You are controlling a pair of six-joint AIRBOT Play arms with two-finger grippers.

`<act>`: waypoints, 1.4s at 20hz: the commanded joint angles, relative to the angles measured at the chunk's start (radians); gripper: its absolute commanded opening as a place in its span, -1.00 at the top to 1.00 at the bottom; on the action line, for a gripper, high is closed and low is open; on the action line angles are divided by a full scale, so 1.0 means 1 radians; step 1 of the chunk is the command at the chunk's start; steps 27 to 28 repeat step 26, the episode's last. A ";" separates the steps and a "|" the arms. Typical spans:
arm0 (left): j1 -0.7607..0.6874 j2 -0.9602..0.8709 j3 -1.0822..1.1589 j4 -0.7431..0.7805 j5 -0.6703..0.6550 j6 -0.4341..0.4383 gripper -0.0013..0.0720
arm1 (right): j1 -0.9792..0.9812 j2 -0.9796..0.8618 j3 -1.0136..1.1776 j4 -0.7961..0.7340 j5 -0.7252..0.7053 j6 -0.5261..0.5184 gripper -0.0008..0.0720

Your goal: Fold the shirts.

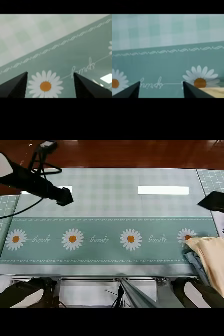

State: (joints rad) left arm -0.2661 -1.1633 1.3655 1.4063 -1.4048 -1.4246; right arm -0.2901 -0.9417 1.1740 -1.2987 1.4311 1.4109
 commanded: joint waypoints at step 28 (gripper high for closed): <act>-0.110 -0.004 0.002 0.216 -0.103 -0.268 -0.93 | 0.318 -0.082 0.001 -0.237 -0.064 0.078 -0.70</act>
